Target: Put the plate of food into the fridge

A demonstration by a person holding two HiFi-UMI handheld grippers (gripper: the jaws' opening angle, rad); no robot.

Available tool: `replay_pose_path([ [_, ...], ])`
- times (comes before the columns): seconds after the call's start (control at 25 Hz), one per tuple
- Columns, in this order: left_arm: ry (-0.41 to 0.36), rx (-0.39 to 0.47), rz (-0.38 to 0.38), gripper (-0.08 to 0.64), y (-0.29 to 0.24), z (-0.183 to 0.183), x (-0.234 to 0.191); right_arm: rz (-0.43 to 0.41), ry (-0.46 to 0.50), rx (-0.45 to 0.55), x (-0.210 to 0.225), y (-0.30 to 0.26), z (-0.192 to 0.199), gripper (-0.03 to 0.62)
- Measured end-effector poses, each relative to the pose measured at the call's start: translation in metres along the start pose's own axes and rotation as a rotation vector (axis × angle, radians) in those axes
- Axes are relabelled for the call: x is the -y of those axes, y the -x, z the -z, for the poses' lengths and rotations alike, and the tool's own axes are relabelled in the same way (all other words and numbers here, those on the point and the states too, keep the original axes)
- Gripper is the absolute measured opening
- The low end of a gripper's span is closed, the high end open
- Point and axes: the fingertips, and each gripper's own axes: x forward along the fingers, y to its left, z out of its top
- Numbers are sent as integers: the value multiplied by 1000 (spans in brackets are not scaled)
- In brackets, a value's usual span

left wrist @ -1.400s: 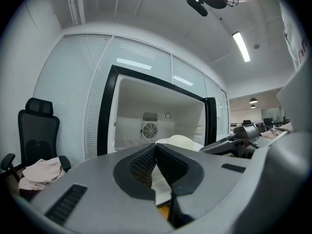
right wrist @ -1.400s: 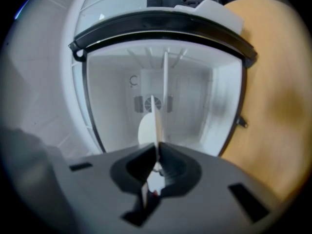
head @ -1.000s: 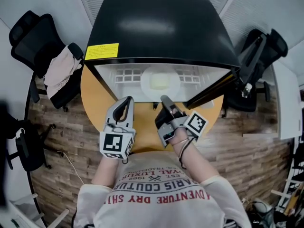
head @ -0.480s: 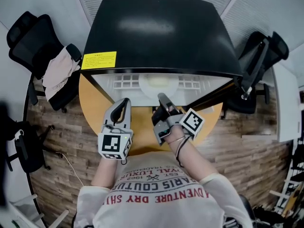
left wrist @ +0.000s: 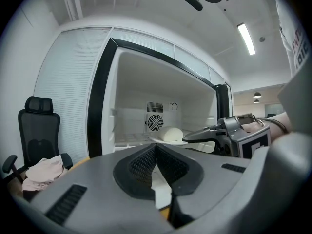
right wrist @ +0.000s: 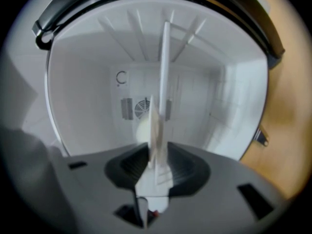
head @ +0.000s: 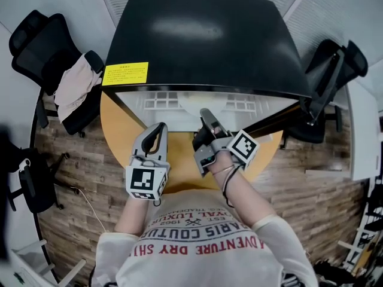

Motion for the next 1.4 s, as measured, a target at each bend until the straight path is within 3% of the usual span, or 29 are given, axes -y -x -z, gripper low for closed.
replay_pose_path([
  [0.28, -4, 11, -11, 29, -1, -4, -3, 2, 6, 10, 1, -6, -4, 156],
  [0.48, -10, 17, -6, 29, -3, -7, 0, -24, -67, 32, 2, -3, -3, 155],
  [0.84, -12, 19, 3, 29, -2, -8, 5, -19, -33, 17, 0, 19, 14, 153],
  [0.88, -13, 17, 4, 29, -1, -8, 6, -19, -13, 11, 0, 22, 16, 122],
  [0.96, -14, 18, 8, 29, 2, -8, 8, -29, 69, 2, -5, 29, 19, 48],
  [1.12, -24, 24, 21, 29, 9, -11, 16, -45, 333, -9, -15, 44, 19, 35],
  [1.28, -23, 24, 38, 29, 17, -11, 22, -63, 536, -21, -21, 57, 22, 31],
  [1.4, -30, 25, 71, 29, 23, -10, 30, -31, 829, -39, -20, 70, 25, 31],
])
